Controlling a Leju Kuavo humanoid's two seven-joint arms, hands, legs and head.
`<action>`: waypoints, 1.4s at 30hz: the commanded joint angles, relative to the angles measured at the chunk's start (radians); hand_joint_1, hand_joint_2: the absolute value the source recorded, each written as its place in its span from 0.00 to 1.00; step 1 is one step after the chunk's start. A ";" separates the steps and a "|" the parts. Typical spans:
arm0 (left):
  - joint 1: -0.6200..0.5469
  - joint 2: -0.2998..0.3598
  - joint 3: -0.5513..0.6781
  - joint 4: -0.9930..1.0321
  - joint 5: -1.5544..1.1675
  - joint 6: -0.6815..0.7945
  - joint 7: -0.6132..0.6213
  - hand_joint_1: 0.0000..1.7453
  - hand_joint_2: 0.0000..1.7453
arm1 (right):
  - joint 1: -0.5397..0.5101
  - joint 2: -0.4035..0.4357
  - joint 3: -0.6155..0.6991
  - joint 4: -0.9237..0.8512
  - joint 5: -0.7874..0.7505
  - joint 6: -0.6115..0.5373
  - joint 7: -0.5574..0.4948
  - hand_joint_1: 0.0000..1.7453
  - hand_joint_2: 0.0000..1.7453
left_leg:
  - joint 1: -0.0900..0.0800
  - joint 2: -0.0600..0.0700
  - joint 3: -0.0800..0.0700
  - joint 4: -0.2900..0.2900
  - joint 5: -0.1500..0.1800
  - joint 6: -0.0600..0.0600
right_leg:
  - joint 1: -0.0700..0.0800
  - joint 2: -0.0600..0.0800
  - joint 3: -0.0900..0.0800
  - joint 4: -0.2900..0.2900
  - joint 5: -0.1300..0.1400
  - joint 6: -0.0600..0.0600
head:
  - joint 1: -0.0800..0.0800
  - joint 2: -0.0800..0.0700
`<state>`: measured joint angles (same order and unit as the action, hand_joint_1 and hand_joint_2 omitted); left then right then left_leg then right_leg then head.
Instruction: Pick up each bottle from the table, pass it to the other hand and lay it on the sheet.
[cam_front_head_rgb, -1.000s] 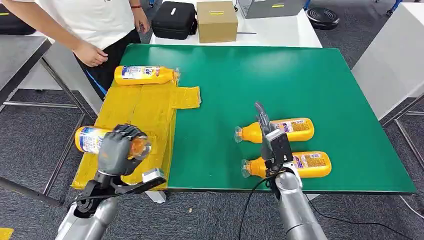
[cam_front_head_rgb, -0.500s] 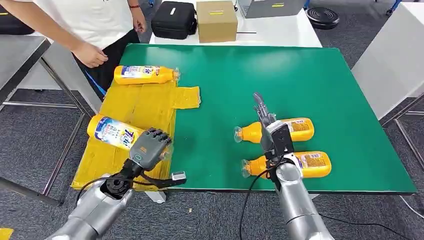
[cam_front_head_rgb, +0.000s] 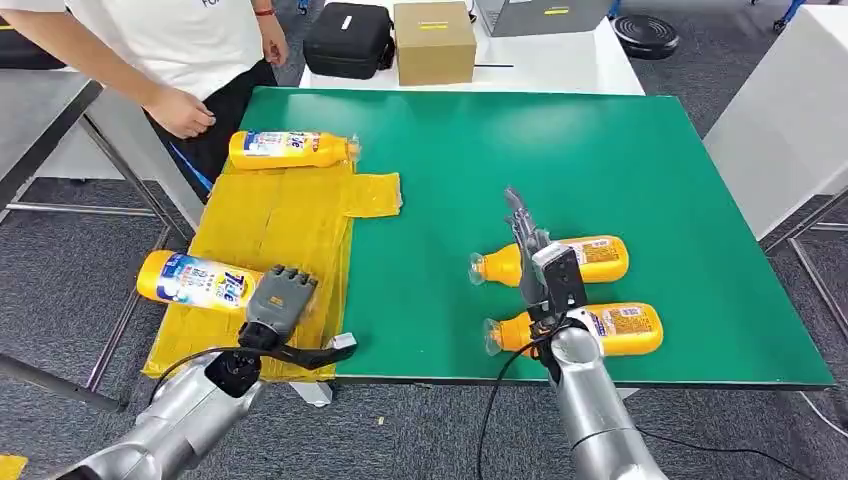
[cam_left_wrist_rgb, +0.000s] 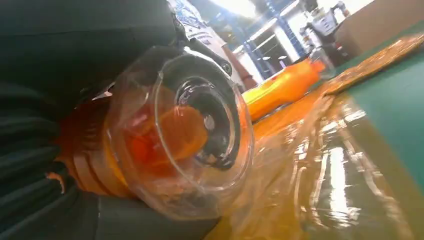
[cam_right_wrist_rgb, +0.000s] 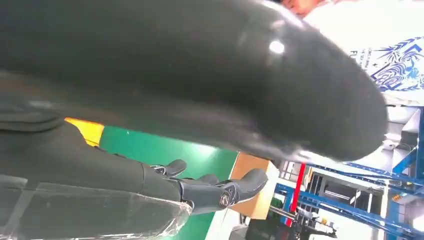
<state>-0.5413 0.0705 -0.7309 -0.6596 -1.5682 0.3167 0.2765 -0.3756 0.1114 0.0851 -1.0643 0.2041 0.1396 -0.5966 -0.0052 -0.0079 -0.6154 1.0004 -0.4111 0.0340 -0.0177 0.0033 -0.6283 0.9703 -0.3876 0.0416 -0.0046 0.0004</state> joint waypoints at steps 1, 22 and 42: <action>-0.059 0.010 -0.009 0.113 -0.003 -0.060 -0.009 1.00 1.00 | -0.030 0.001 0.019 0.076 0.009 -0.020 -0.005 0.00 0.00 | 0.002 0.003 0.005 0.000 -0.003 -0.002 | 0.002 0.002 0.005 0.000 -0.002 -0.002 | 0.000 0.000; -0.088 -0.013 0.114 0.138 0.026 -0.131 -0.083 1.00 1.00 | -0.026 0.005 0.017 0.073 0.013 -0.032 -0.007 0.00 0.00 | 0.002 0.002 0.005 0.001 -0.002 -0.003 | 0.002 0.001 0.005 0.000 -0.001 -0.004 | 0.000 0.000; -0.164 -0.004 0.250 -0.030 0.738 -0.513 -0.638 1.00 1.00 | -0.001 -0.028 0.030 0.090 0.003 -0.073 -0.032 0.00 0.00 | 0.001 -0.003 0.005 0.000 0.001 -0.003 | 0.002 -0.005 0.006 0.000 0.000 -0.004 | 0.000 0.000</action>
<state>-0.6921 0.0687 -0.4463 -0.6543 -0.9040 -0.1743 -0.3620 -0.3621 0.1057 0.0935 -1.0205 0.2098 0.0748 -0.6264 -0.0052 -0.0113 -0.6137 1.0003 -0.4085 0.0325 -0.0176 -0.0012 -0.6261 0.9705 -0.3861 0.0393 -0.0046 0.0004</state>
